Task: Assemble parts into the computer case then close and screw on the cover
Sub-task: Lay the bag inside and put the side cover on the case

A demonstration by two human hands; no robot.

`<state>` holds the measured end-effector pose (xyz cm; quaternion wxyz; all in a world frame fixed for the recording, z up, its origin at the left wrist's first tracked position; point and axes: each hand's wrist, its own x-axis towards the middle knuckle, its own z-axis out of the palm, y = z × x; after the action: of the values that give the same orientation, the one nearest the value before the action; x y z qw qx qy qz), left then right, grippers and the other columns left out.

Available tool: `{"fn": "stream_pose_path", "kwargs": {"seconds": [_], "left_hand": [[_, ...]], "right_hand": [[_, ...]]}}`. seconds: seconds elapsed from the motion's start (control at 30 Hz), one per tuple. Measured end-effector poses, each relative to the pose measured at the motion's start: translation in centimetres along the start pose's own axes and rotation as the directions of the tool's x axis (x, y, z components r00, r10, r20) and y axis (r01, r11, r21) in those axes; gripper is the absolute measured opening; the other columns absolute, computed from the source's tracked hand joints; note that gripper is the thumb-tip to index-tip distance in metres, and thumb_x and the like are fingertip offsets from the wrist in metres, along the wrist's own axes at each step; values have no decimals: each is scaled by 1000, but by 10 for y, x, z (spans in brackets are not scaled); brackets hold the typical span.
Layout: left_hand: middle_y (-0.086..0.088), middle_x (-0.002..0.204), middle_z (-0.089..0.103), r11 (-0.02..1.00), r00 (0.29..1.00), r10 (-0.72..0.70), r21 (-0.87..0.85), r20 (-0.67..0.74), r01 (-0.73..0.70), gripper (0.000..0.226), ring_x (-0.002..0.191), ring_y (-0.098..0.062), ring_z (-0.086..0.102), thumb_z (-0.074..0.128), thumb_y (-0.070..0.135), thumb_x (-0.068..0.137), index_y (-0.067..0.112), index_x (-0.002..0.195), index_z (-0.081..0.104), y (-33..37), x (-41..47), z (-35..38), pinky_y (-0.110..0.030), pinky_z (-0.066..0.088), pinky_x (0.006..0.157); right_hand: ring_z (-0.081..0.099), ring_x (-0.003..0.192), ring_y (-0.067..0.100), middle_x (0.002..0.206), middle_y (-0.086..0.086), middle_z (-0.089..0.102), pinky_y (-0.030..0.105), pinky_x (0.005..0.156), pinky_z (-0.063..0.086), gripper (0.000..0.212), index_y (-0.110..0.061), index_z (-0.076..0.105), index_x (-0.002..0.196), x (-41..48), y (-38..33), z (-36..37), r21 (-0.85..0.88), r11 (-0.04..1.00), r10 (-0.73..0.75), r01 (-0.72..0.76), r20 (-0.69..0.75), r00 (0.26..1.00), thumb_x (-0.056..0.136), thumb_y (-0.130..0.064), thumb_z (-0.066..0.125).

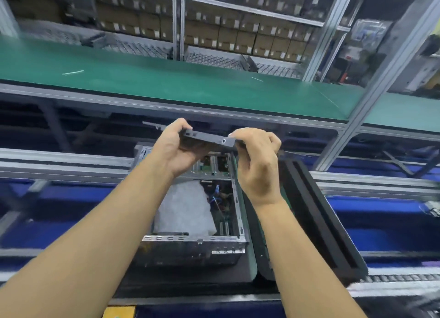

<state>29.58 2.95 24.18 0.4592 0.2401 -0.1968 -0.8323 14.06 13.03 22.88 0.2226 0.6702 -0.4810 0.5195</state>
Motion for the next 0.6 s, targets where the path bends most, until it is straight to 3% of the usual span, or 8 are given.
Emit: {"fn": "stream_pose_path", "kwargs": {"seconds": [0.07, 0.13, 0.23, 0.33, 0.43, 0.53, 0.6], "left_hand": [[-16, 94, 51, 999, 998, 50, -5, -27, -50, 7, 86, -36, 62, 47, 3, 83, 7, 88, 43, 9, -12, -15, -48, 60, 74], [-17, 96, 52, 996, 995, 83, -31, -50, -84, 5, 93, -35, 59, 46, 1, 86, 6, 85, 45, 11, -24, -28, -48, 58, 86], [-12, 82, 56, 994, 993, 96, -40, -73, -99, 17, 79, -28, 60, 43, -3, 89, 7, 76, 47, 5, -39, -43, -40, 57, 83], [-9, 62, 59, 996, 988, 92, 7, -123, -92, 27, 66, -23, 61, 44, -7, 90, 6, 67, 51, -8, -47, -56, -36, 55, 73], [-12, 69, 59, 997, 984, 67, -15, -164, -71, 25, 75, -25, 60, 46, -10, 90, 3, 70, 54, -24, -50, -67, -37, 54, 84], [-12, 67, 63, 995, 983, 33, -90, -179, -50, 22, 73, -25, 64, 48, -10, 90, 0, 73, 57, -46, -52, -78, -35, 55, 83], [-11, 67, 68, 995, 986, 10, -97, -168, -27, 19, 69, -23, 70, 52, -7, 92, 0, 76, 60, -60, -56, -86, -34, 55, 83]], "right_hand": [[67, 101, 24, 103, 3, 73, 51, 83, 40, 16, -4, 75, 95, -2, -16, 9, -17, 1000, -6, 6, 3, 1000, 94, 2, 61], [65, 109, 29, 110, 5, 72, 55, 89, 41, 16, -5, 76, 95, -7, -22, 15, -45, 998, 34, -35, -23, 999, 91, 3, 64], [54, 118, 28, 125, 10, 63, 52, 97, 42, 34, -12, 77, 100, -27, -23, 20, -94, 954, 283, -284, -32, 959, 83, 15, 68], [48, 116, 23, 125, 8, 52, 40, 101, 46, 44, -18, 76, 105, -55, -23, 23, -8, 873, 488, -488, 18, 873, 83, 19, 66], [52, 104, 6, 113, -1, 51, 9, 93, 42, 61, -30, 70, 107, -79, -23, 27, 60, 791, 606, -610, 68, 793, 82, 24, 59], [57, 103, -8, 110, -19, 60, 5, 87, 46, 67, -39, 68, 106, -92, -19, 31, 103, 643, 748, -759, 127, 651, 85, 22, 53], [57, 93, -17, 111, -20, 62, 3, 73, 49, 69, -43, 68, 104, -98, -13, 30, 86, 544, 817, -834, 170, 551, 87, 21, 48]]}}
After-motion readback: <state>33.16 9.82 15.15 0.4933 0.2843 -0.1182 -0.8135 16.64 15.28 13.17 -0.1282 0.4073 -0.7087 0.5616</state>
